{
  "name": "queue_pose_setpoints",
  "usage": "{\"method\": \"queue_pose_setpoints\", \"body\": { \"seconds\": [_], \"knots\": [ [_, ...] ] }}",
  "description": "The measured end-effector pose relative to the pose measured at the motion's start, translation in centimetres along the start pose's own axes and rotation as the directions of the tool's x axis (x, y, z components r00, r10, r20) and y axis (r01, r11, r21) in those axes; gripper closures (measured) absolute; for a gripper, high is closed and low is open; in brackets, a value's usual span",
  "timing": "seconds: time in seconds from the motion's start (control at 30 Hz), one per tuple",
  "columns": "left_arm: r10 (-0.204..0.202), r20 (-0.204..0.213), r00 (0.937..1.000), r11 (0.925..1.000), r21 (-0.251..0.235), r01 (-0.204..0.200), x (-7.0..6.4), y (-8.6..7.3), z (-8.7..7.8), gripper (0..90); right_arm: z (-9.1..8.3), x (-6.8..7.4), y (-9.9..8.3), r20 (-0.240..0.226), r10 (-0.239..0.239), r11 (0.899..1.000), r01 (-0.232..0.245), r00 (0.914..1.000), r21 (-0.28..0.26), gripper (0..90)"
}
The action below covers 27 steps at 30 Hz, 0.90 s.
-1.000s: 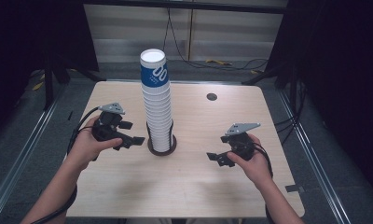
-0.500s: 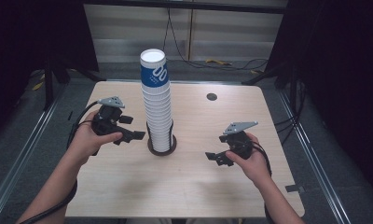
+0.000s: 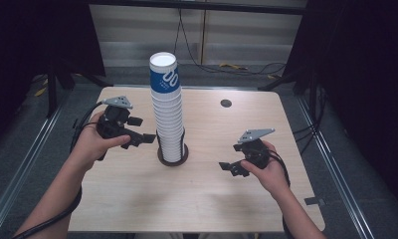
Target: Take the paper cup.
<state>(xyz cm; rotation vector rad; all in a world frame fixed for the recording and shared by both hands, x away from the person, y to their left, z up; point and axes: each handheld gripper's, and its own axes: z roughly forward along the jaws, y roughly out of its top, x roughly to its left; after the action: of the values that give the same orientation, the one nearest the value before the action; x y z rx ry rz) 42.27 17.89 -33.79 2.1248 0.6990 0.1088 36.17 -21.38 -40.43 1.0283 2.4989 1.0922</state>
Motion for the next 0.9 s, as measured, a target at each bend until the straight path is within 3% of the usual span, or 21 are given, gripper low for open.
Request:
{"method": "queue_pose_setpoints", "body": {
  "seconds": [0.27,0.9],
  "knots": [
    [-0.007,0.015,0.9999,0.9999,-0.015,0.007,0.0,0.7,-0.2,16.3,0.1,0.2,0.2,-0.004,-0.003,1.0,0.003,1.0,0.008,13.6],
    [0.014,-0.004,0.9999,0.9986,-0.052,-0.014,0.1,3.4,-1.5,16.0,0.8,0.6,0.8,-0.021,-0.024,1.0,0.025,0.9995,0.018,13.7]
  ]
}}
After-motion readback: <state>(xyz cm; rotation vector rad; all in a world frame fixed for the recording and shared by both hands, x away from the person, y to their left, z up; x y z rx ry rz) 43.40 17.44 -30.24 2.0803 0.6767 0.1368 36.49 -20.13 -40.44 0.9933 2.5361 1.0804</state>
